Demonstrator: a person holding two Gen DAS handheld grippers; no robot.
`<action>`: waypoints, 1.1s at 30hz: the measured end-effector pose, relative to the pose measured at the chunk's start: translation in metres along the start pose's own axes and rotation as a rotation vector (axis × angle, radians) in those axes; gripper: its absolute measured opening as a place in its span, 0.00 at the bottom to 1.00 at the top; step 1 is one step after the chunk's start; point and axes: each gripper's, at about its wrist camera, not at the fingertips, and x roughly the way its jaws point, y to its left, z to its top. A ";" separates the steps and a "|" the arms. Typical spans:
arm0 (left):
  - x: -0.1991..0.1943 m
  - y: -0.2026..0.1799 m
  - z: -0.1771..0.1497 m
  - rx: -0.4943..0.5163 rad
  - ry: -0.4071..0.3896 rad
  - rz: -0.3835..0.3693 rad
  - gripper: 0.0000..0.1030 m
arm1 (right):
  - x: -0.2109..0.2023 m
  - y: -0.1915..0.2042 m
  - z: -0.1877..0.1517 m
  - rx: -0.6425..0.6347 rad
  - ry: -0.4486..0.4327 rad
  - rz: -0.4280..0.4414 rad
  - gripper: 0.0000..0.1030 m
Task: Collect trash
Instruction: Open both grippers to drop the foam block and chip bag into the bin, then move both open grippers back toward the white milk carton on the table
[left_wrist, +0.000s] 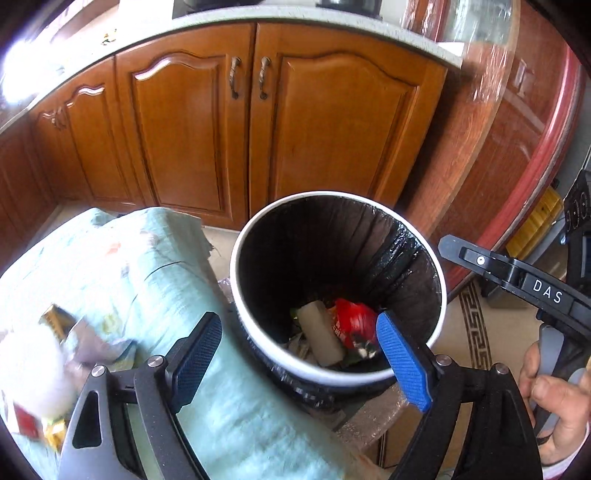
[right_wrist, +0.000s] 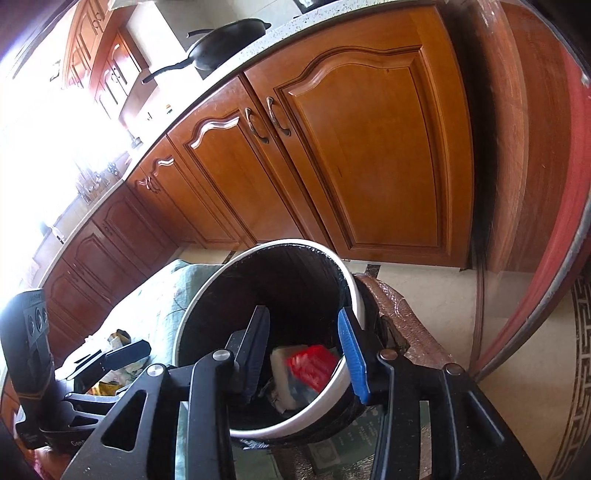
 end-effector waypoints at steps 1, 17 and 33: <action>-0.007 0.001 -0.006 -0.009 -0.013 0.002 0.84 | -0.003 0.002 -0.003 0.002 -0.003 0.007 0.50; -0.119 0.063 -0.124 -0.216 -0.111 0.048 0.84 | -0.021 0.087 -0.081 -0.089 0.034 0.154 0.94; -0.186 0.134 -0.188 -0.404 -0.142 0.167 0.84 | 0.001 0.166 -0.135 -0.193 0.127 0.236 0.94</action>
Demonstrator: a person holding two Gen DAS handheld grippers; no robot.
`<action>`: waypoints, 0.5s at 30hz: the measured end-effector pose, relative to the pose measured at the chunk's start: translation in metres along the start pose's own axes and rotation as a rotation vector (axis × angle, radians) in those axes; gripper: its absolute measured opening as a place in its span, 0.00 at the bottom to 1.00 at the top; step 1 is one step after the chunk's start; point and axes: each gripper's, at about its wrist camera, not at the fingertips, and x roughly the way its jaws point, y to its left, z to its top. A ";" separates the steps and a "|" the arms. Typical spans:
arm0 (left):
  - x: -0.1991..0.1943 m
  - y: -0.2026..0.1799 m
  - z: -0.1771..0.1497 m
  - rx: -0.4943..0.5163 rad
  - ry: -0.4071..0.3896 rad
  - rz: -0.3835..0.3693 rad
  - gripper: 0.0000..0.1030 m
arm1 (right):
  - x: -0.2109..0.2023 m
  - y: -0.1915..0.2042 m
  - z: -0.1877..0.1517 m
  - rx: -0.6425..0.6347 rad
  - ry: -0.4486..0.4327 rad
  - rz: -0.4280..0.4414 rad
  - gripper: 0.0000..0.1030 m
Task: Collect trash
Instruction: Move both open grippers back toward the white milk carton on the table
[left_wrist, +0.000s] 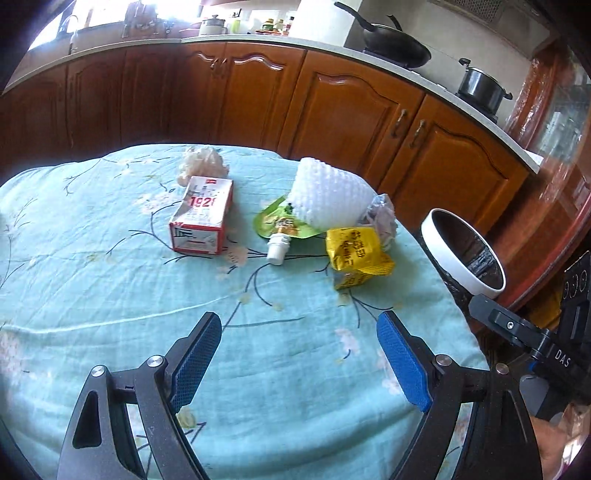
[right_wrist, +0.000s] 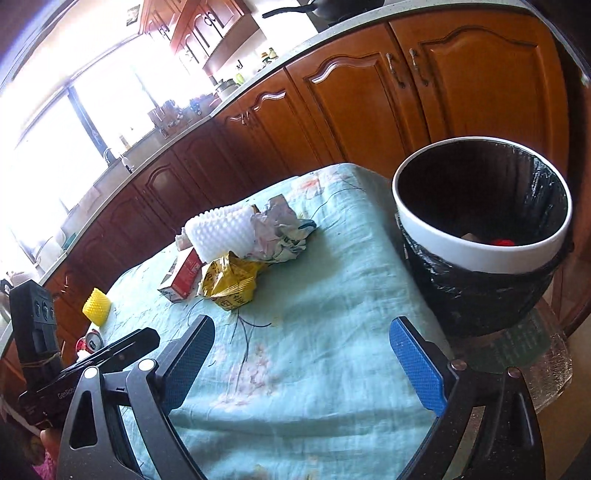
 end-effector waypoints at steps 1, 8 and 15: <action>-0.002 0.004 0.000 -0.011 -0.003 0.006 0.84 | 0.002 0.004 -0.001 -0.005 0.005 0.003 0.94; -0.002 0.024 0.005 -0.047 0.000 0.045 0.84 | 0.020 0.029 0.001 -0.040 0.038 0.031 0.94; 0.016 0.040 0.024 -0.041 0.002 0.084 0.84 | 0.042 0.047 0.009 -0.082 0.055 0.059 0.94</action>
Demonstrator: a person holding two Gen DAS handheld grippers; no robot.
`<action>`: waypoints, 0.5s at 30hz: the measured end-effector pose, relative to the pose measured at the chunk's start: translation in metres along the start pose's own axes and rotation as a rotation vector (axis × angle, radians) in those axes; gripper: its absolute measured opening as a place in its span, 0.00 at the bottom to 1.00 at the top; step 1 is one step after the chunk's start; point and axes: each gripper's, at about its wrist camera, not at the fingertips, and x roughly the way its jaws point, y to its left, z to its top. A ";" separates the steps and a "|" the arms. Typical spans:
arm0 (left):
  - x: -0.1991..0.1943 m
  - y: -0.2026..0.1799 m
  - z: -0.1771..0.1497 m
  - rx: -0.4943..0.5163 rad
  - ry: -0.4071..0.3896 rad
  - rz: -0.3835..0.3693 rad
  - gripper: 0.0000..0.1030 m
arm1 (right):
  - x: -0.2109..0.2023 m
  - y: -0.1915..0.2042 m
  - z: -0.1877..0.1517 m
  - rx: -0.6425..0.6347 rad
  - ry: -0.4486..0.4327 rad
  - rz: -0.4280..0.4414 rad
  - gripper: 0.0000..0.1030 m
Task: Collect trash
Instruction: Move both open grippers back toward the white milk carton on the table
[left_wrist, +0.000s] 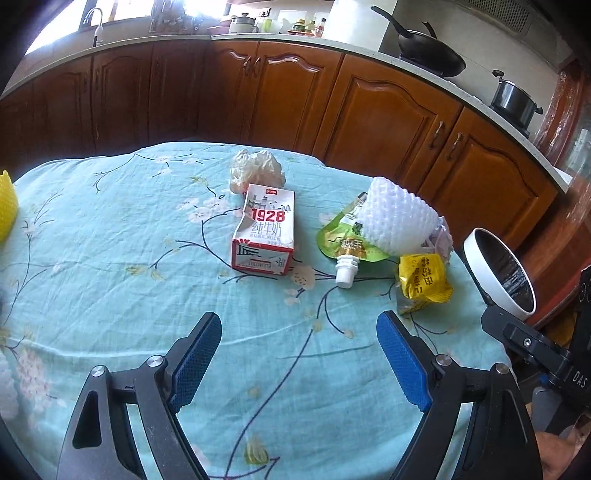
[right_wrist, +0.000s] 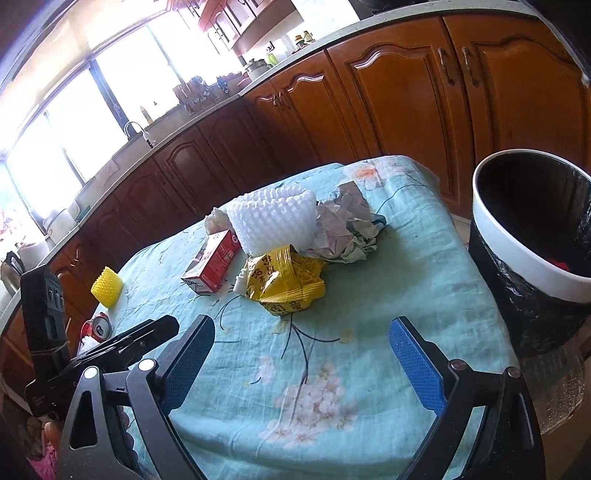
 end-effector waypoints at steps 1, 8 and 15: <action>0.004 0.001 0.004 0.001 0.001 0.004 0.84 | 0.004 0.001 0.002 0.002 0.007 0.006 0.93; 0.036 0.008 0.034 0.022 0.002 0.066 0.84 | 0.028 0.004 0.016 0.004 0.033 0.018 0.93; 0.073 0.011 0.057 0.051 0.013 0.154 0.81 | 0.057 0.009 0.021 -0.013 0.093 0.007 0.80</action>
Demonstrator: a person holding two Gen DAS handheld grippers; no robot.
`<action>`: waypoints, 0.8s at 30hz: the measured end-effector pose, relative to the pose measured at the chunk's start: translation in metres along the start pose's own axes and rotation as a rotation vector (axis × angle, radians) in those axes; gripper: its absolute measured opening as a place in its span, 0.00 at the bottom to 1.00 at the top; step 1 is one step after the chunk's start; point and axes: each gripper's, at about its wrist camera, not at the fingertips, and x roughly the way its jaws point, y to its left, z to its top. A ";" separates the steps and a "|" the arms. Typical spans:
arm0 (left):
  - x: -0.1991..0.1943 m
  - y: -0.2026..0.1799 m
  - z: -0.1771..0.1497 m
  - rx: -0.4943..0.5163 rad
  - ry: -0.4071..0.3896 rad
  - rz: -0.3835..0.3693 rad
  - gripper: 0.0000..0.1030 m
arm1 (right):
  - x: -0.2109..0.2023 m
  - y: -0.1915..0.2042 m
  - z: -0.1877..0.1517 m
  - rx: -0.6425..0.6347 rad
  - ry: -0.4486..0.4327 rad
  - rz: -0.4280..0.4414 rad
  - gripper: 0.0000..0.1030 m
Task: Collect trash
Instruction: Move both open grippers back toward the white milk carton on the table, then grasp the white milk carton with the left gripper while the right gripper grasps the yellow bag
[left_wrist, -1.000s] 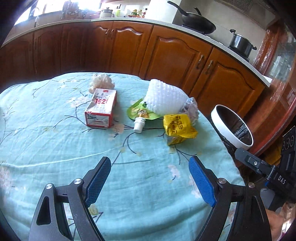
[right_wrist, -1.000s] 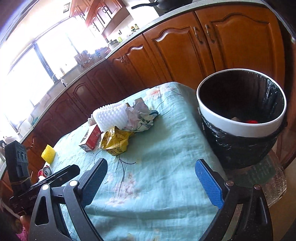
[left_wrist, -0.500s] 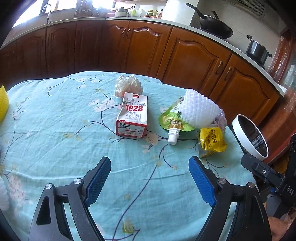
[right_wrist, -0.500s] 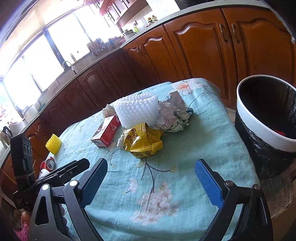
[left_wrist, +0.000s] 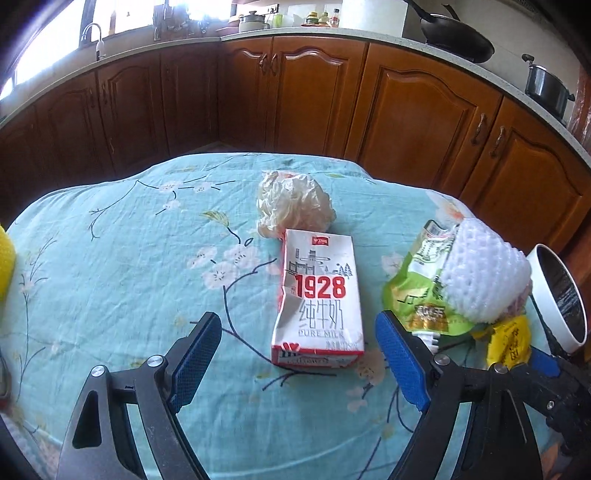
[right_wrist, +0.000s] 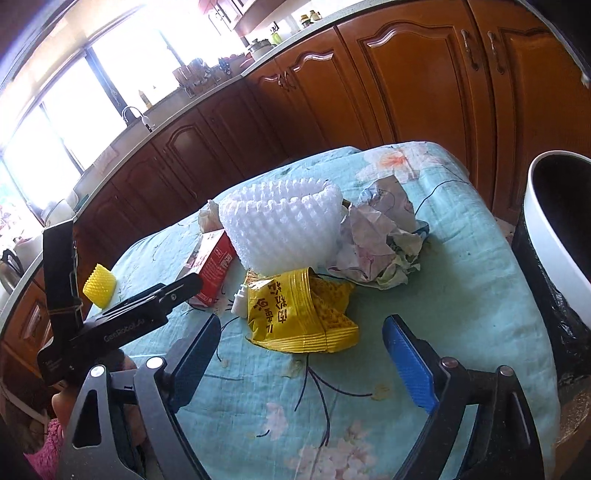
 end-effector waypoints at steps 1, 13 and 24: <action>0.004 0.000 0.002 0.006 0.001 0.013 0.74 | 0.003 0.001 0.000 -0.001 0.005 -0.002 0.74; -0.023 -0.009 -0.027 0.039 -0.012 -0.068 0.46 | -0.011 0.003 -0.013 -0.015 0.001 0.009 0.30; -0.101 -0.019 -0.062 0.043 -0.060 -0.209 0.45 | -0.066 -0.016 -0.029 0.016 -0.073 0.004 0.30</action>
